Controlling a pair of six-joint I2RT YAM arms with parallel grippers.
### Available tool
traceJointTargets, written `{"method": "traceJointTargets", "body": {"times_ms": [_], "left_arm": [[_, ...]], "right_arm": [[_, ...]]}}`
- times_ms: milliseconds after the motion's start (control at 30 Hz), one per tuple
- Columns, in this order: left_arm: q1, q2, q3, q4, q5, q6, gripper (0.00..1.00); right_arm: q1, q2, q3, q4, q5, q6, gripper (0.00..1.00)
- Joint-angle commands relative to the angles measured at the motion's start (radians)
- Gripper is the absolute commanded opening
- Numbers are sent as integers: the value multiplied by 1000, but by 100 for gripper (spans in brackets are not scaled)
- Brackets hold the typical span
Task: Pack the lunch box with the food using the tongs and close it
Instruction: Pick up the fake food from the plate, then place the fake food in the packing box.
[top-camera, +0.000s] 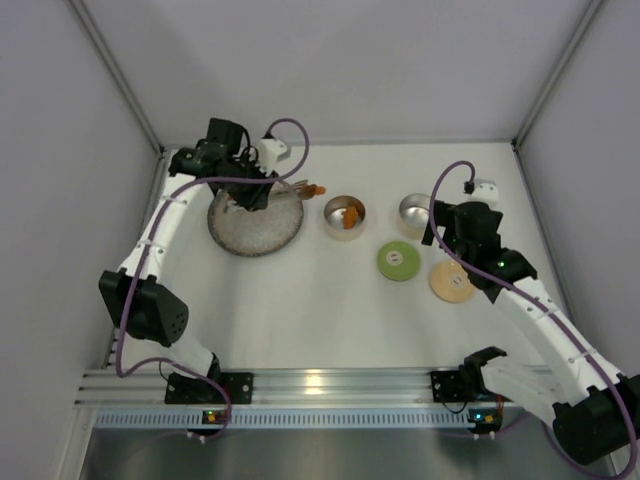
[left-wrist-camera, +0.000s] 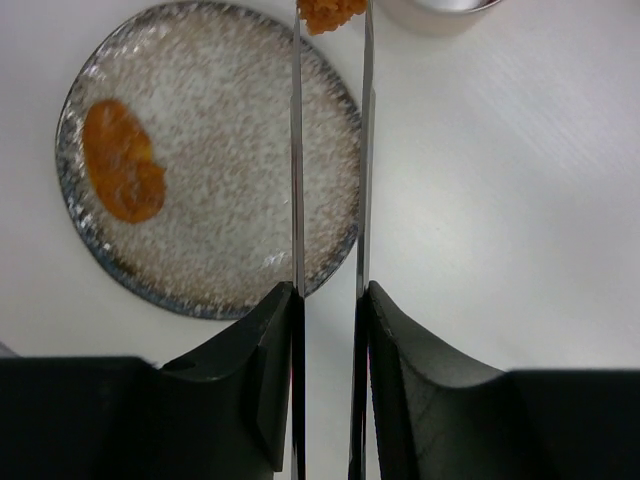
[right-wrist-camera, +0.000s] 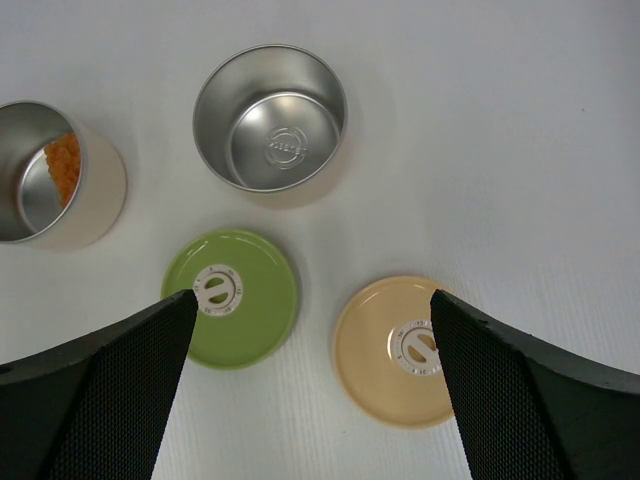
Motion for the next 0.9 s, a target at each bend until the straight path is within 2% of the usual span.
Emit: {"method": "traceJointTargets", "body": {"times_ms": [0,300,567,633,800,867], "left_arm": [[-116,-14,23,93,-31,-134,0],[-240,93,15,224,-98,-197,0],[-254,145,-16,256,-97,-203,0],[-256,150,-16,253,-88,-205,4],[-254,139,-20,222,-68,-190,33],[-254,129,-20,215,-63,-183,37]], "right_arm": [[20,2,40,20,11,5,99],[20,-33,20,-4,29,14,99],[18,-45,8,-12,40,14,99],[18,-42,9,-12,40,16,99],[18,-39,11,-9,43,12,100],[18,-35,11,-6,43,9,99]]}}
